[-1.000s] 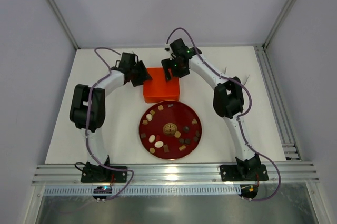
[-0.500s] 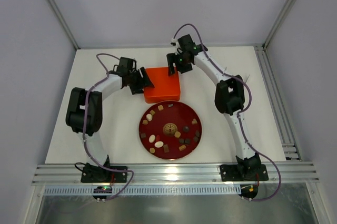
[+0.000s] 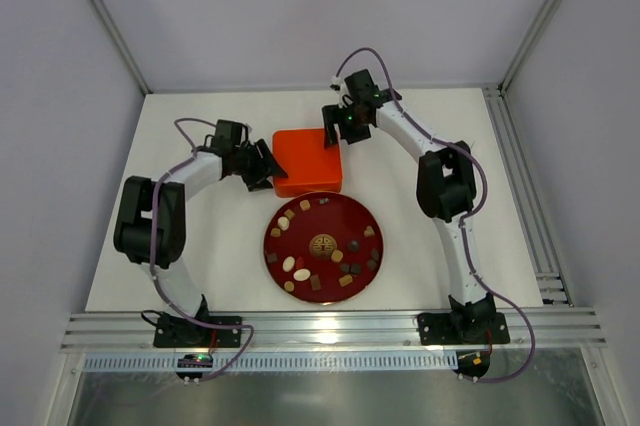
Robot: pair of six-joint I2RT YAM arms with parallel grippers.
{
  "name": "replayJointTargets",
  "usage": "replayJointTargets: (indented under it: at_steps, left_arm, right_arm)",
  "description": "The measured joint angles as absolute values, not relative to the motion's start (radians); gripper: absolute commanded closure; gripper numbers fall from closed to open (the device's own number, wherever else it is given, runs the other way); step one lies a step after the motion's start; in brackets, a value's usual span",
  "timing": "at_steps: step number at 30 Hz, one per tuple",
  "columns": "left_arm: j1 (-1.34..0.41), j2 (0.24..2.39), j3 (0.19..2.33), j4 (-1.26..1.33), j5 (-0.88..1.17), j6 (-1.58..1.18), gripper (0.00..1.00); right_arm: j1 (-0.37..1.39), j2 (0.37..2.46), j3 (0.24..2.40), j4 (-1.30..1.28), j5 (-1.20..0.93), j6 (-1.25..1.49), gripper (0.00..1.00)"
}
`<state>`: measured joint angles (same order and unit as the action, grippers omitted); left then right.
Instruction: Pack the chocolate
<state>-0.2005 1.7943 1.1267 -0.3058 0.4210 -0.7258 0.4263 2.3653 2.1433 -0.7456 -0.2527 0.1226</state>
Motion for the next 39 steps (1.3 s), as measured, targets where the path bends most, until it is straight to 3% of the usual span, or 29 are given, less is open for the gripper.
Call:
replayJointTargets:
  at_steps: [6,16,24,26,28,29,32,34,39]
  left_arm:
    - [-0.2,1.777,1.126,-0.332,0.416,-0.725,0.59]
    - [-0.224,1.783,1.174,-0.414,0.346,-0.704,0.66]
    - [-0.278,1.82,1.245,-0.494,0.253,-0.693,0.7]
    - [-0.28,1.823,1.247,-0.498,0.249,-0.693,0.7]
    - [-0.281,1.824,1.249,-0.5,0.245,-0.693,0.7]
    - [-0.282,1.823,1.251,-0.502,0.244,-0.693,0.7]
    - [-0.285,1.816,1.257,-0.511,0.235,-0.693,0.66]
    - [-0.287,1.811,1.264,-0.512,0.233,-0.693,0.64]
    - [-0.292,1.809,1.286,-0.545,0.206,-0.669,0.48]
  right_arm:
    - [0.463,2.232,1.941,-0.71,-0.23,0.131,0.22]
    - [0.542,2.078,1.668,-0.597,-0.206,0.195,0.27]
    - [0.543,2.041,1.597,-0.527,-0.171,0.237,0.32]
    - [0.543,2.039,1.593,-0.521,-0.168,0.24,0.34]
    - [0.54,2.039,1.593,-0.519,-0.165,0.243,0.43]
    - [0.536,2.039,1.594,-0.518,-0.165,0.243,0.53]
    - [0.509,2.039,1.6,-0.508,-0.171,0.241,0.56]
    - [0.498,2.043,1.6,-0.497,-0.19,0.242,0.55]
    - [0.492,2.05,1.607,-0.498,-0.195,0.234,0.41]
